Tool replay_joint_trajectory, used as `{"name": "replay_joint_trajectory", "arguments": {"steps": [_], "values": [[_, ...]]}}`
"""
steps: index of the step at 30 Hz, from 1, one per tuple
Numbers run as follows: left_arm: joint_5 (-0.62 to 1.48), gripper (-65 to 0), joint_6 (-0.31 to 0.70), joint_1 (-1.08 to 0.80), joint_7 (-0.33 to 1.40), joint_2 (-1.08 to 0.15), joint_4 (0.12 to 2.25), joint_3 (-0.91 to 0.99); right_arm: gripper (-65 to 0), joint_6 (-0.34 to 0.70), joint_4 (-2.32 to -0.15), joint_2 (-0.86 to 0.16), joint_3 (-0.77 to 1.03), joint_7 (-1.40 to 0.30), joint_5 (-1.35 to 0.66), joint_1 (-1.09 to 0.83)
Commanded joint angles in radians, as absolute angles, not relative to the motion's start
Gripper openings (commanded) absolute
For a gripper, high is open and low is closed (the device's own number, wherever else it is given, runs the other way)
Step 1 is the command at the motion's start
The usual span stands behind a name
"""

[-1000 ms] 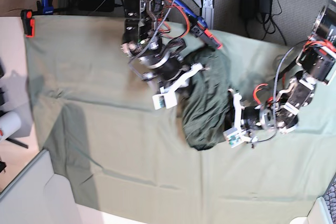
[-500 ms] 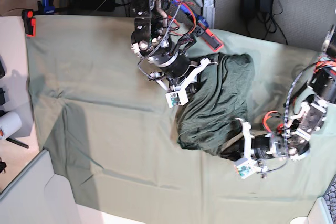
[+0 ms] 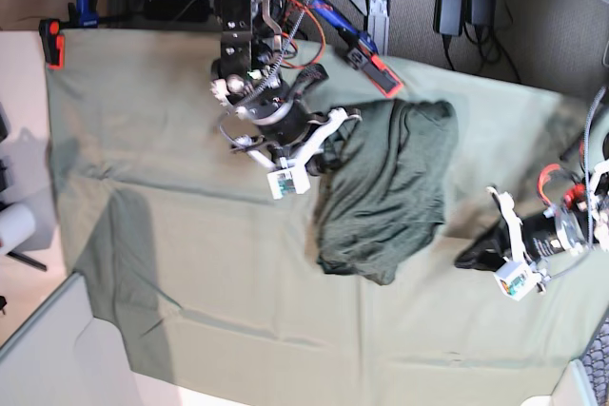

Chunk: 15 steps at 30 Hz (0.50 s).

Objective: Fold the T-shirt properly
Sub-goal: 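Grasp the bundle edges with both grippers and fold it over again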

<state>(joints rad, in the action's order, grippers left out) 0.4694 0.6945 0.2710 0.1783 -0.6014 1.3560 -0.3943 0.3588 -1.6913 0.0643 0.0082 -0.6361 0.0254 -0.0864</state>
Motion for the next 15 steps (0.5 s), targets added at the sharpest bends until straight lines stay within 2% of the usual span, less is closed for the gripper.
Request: {"name": "replay_joint_trajectory", "arguments": {"steps": [1,8,11,15], "values": [[0.510,-65.0,0.698,0.269,0.173,-0.612,1.427,-0.361,-65.0,0.362,-1.720,0.066,0.026,-0.609,0.009,-0.065],[0.543,-65.0,0.698,0.075,0.237,-0.612,1.791,-0.321,-65.0,0.364,-1.749,0.092,0.094,-0.615,-0.172,-0.026],[0.543,-65.0,0.698,0.033,0.237,-0.607,1.832,-0.321,-65.0,0.370,-1.749,0.152,0.060,-0.610,-0.221,-0.009],[0.500,-65.0,0.698,0.006,0.244,-0.573,1.807,-0.326,-65.0,0.389,-1.740,0.151,-0.052,-0.604,-0.202,0.032]]}}
